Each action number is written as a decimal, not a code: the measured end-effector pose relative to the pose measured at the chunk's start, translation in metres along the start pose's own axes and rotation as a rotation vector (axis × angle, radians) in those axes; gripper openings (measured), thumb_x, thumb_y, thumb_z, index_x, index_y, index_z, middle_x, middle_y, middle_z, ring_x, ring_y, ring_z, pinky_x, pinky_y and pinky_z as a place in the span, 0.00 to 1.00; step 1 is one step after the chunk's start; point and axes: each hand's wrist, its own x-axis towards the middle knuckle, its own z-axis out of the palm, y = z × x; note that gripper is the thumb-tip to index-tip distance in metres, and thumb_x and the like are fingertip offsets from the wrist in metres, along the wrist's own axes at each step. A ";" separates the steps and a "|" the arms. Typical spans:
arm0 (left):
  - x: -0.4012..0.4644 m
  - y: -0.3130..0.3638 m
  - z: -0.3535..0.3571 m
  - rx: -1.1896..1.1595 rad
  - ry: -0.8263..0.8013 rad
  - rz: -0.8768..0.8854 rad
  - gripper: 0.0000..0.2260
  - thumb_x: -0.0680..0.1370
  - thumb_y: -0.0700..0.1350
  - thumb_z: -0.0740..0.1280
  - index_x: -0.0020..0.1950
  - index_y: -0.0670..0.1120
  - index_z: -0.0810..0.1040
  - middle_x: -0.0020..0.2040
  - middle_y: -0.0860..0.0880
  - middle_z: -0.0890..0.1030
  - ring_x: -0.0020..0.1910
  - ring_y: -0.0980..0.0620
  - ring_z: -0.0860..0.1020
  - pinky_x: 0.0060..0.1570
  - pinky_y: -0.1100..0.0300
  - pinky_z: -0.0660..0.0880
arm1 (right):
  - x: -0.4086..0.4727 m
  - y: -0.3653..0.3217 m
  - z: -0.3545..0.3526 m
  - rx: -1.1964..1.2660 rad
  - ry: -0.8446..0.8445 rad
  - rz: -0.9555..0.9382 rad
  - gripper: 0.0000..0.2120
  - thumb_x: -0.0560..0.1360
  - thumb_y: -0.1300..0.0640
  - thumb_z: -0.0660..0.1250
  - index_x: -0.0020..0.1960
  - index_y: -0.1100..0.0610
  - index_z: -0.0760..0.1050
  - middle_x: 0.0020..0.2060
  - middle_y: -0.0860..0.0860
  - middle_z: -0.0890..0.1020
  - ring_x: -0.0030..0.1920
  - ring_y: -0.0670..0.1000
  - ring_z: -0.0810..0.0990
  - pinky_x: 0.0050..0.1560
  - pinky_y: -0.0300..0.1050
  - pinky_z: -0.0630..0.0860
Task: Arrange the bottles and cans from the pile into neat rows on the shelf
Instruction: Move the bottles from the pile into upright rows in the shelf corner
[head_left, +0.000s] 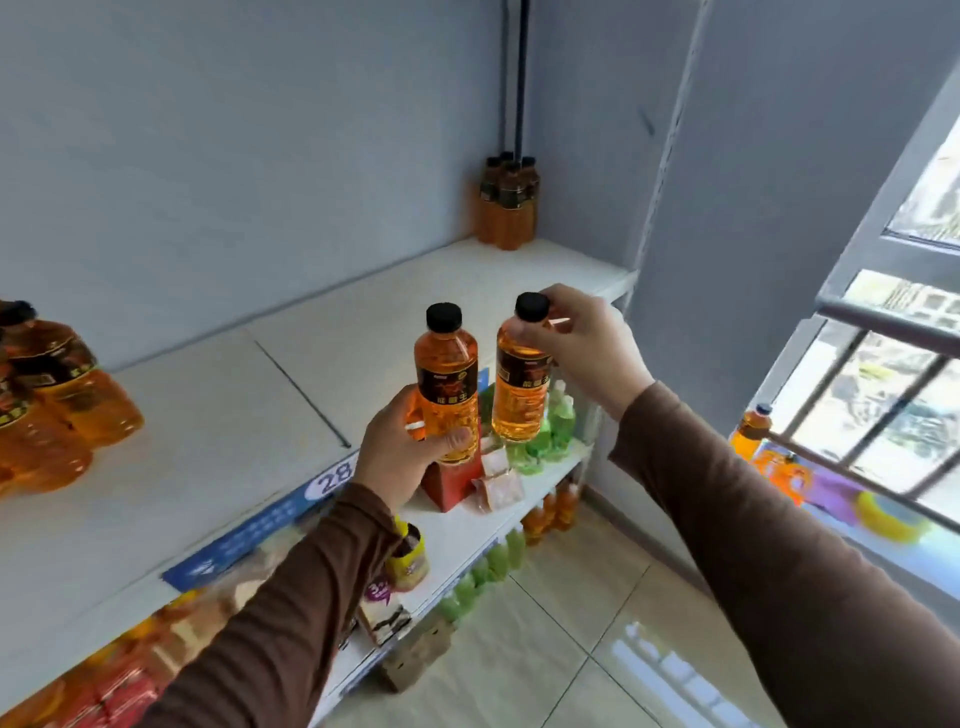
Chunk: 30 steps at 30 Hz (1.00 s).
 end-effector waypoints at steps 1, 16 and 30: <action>0.008 0.002 0.018 -0.005 -0.013 -0.003 0.25 0.64 0.57 0.81 0.57 0.61 0.77 0.53 0.63 0.83 0.52 0.66 0.79 0.52 0.64 0.72 | 0.006 0.011 -0.015 -0.012 0.003 0.002 0.13 0.71 0.43 0.74 0.52 0.47 0.80 0.47 0.43 0.82 0.48 0.50 0.82 0.54 0.57 0.79; 0.165 0.005 0.140 0.011 -0.010 0.018 0.23 0.67 0.54 0.79 0.59 0.58 0.77 0.53 0.62 0.83 0.53 0.67 0.78 0.50 0.69 0.70 | 0.161 0.117 -0.086 -0.017 -0.006 -0.018 0.12 0.72 0.44 0.73 0.52 0.47 0.79 0.47 0.43 0.82 0.48 0.48 0.82 0.52 0.57 0.81; 0.342 -0.011 0.180 -0.069 0.061 -0.030 0.22 0.67 0.51 0.80 0.58 0.55 0.77 0.52 0.57 0.84 0.51 0.59 0.81 0.52 0.59 0.75 | 0.352 0.169 -0.084 -0.072 -0.041 -0.057 0.16 0.74 0.43 0.71 0.57 0.51 0.79 0.48 0.47 0.83 0.50 0.50 0.81 0.53 0.54 0.80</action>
